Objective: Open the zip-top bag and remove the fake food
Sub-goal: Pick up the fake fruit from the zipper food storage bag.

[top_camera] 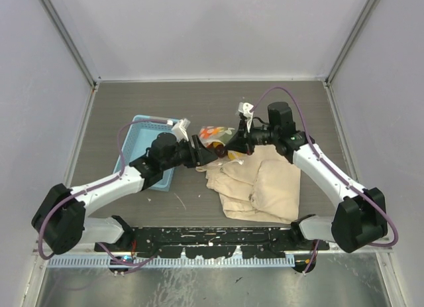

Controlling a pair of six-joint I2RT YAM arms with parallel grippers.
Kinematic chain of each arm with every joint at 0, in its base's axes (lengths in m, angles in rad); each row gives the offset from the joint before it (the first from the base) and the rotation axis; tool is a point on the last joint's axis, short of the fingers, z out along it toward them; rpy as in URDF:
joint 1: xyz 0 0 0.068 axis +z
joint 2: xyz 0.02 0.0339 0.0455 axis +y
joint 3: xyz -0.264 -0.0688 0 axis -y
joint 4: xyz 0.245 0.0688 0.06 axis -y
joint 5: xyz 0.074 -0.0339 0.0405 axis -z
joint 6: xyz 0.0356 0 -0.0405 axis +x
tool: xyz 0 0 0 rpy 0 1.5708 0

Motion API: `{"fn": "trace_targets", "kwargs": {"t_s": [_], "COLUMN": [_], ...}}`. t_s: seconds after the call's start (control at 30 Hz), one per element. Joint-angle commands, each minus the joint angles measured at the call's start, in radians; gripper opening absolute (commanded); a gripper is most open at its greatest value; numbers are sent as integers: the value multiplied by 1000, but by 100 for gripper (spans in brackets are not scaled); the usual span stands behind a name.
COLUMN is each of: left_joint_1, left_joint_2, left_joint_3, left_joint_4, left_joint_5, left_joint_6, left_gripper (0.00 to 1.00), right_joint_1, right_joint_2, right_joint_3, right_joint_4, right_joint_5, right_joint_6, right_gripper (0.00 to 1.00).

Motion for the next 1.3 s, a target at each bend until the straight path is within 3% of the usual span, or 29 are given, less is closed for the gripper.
{"fn": "trace_targets", "kwargs": {"t_s": [0.0,0.07,0.13,0.3,0.37,0.43,0.57,0.7,0.9,1.07,1.27], "left_joint_1": [-7,-7,-7,-7,-7,-6,-7,-8,-9,-8,-9], "left_joint_2": [69,99,126,172,183,190,194,211,251,279,311], "left_joint_3": [54,63,76,95,96,96,99,109,132,149,178], "left_joint_4": [114,125,127,121,117,116,117,116,97,71,51], "left_joint_5": [-18,-22,-27,-32,-34,-34,-32,-31,-31,-49,-51], "left_joint_6": [12,20,31,61,71,75,81,86,97,112,121], "left_gripper": [52,53,53,57,58,58,59,62,67,74,75], "right_joint_1": [4,3,-6,-124,-166,-191,-195,-153,-82,-53,-15], "right_joint_2": [-48,-47,-58,-100,-106,-88,31,142,221,267,318], "right_joint_3": [0,5,14,24,2,-14,21,53,70,87,128], "right_joint_4": [60,33,6,-3,78,144,101,56,31,-17,-93], "right_joint_5": [-134,-164,-191,-272,-190,-14,310,406,491,459,466], "right_joint_6": [-10,-41,-70,-65,29,130,142,114,61,-8,-77], "right_gripper": [2,24,39,48,48,46,21,9,7,7,6]}}
